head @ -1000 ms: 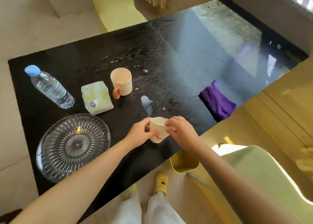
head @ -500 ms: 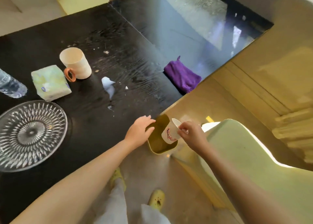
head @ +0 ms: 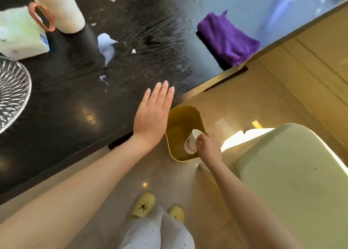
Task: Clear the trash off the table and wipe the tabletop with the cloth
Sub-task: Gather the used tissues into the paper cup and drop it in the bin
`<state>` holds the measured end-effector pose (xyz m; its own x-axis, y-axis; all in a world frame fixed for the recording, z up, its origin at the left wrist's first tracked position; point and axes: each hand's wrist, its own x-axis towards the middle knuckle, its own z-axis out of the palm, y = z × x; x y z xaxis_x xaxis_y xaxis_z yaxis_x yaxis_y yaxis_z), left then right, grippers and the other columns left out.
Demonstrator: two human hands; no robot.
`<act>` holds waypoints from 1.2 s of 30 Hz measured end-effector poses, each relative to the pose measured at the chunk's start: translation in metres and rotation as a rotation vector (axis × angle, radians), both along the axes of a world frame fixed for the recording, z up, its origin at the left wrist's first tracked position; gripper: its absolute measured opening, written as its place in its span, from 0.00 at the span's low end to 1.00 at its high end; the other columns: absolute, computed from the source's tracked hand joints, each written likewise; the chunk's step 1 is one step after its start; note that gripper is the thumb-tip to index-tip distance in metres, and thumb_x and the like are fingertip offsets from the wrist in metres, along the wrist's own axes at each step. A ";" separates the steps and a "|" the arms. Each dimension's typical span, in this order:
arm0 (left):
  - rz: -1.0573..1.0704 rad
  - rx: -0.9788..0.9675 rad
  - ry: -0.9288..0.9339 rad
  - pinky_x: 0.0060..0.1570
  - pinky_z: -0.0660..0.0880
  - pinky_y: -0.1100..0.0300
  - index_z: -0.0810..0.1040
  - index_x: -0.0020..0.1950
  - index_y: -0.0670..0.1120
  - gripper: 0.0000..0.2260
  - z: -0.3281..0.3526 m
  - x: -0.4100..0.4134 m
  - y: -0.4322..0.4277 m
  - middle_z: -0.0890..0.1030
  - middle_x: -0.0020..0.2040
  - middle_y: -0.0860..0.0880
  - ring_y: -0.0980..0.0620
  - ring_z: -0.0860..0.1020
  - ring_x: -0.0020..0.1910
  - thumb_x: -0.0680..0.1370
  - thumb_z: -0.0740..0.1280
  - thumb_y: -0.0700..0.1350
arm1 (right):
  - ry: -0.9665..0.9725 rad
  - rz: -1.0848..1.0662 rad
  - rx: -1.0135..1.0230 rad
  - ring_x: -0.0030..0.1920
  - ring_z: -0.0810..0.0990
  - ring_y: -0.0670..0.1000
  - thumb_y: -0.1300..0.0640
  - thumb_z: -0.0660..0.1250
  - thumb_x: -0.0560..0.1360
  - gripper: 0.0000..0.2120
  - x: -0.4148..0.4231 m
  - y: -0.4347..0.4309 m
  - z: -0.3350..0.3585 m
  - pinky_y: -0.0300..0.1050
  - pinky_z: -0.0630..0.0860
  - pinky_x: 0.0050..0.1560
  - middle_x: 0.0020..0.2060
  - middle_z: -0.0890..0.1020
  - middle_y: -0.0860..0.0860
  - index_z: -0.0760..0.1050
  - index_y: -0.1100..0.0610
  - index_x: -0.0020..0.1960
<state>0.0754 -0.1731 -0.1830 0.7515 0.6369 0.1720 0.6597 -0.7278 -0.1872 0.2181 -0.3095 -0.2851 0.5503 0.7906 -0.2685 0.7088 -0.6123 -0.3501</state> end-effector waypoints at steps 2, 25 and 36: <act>-0.029 0.073 -0.078 0.72 0.63 0.49 0.52 0.75 0.41 0.25 -0.008 0.001 0.003 0.63 0.75 0.41 0.44 0.63 0.74 0.81 0.59 0.42 | -0.012 -0.012 -0.020 0.53 0.75 0.54 0.58 0.59 0.78 0.13 -0.003 0.006 -0.037 0.46 0.72 0.51 0.53 0.81 0.54 0.79 0.57 0.57; -0.022 0.139 -0.124 0.70 0.65 0.50 0.61 0.74 0.41 0.23 -0.004 0.003 0.004 0.68 0.73 0.41 0.44 0.68 0.71 0.80 0.58 0.43 | 0.152 0.117 -0.400 0.58 0.74 0.57 0.46 0.65 0.75 0.22 -0.006 0.022 -0.122 0.52 0.76 0.58 0.60 0.75 0.55 0.70 0.56 0.64; 0.012 -0.330 0.122 0.75 0.43 0.52 0.41 0.77 0.43 0.33 0.048 0.001 -0.003 0.44 0.79 0.44 0.47 0.44 0.78 0.80 0.51 0.59 | 0.171 0.108 -0.346 0.53 0.76 0.54 0.43 0.63 0.75 0.21 0.007 0.010 0.011 0.47 0.77 0.54 0.56 0.77 0.54 0.72 0.56 0.61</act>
